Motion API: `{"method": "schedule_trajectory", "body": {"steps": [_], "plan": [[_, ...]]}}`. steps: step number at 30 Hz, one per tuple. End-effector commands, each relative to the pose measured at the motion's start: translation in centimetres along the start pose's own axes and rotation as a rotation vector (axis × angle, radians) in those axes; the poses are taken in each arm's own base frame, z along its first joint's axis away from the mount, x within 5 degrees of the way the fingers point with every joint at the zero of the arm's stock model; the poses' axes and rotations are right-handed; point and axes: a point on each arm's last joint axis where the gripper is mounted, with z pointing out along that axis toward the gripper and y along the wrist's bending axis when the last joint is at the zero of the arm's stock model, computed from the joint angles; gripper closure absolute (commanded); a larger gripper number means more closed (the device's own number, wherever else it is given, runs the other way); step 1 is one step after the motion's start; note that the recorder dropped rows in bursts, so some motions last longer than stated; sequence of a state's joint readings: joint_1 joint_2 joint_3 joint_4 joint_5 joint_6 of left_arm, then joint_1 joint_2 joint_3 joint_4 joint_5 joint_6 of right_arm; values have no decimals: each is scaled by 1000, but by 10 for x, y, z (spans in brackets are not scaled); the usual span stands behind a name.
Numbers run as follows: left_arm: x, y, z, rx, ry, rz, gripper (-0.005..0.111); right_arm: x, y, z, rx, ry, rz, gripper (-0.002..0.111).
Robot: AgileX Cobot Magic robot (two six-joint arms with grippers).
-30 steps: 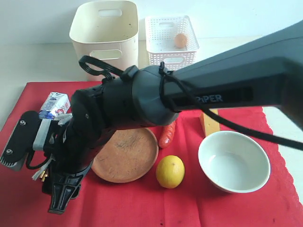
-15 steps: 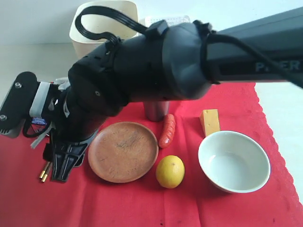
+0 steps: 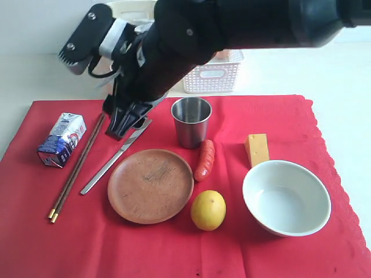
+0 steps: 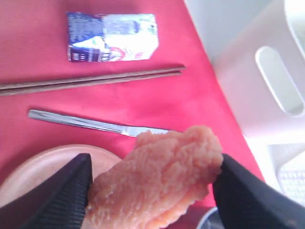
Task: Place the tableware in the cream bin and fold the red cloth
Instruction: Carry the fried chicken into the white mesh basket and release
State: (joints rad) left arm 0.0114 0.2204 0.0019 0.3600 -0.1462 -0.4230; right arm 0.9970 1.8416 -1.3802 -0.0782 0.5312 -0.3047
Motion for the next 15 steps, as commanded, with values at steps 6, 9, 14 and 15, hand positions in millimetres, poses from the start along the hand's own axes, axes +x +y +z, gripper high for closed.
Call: {"method": "schedule_trajectory", "body": {"steps": [6,9,14,15], "plan": [[-1,0,0,-3,-7,-1,106,26,-63,-9,106,17,164,108],[-1,0,0,-3,-7,-1,106,36,-80,-11,135,24,212,108],[-1,0,0,-3,-7,-1,106,50,-104,-14,175,28,277,108],[-1,0,0,-3,-7,-1,106,52,-109,-15,180,19,302,108]]}}
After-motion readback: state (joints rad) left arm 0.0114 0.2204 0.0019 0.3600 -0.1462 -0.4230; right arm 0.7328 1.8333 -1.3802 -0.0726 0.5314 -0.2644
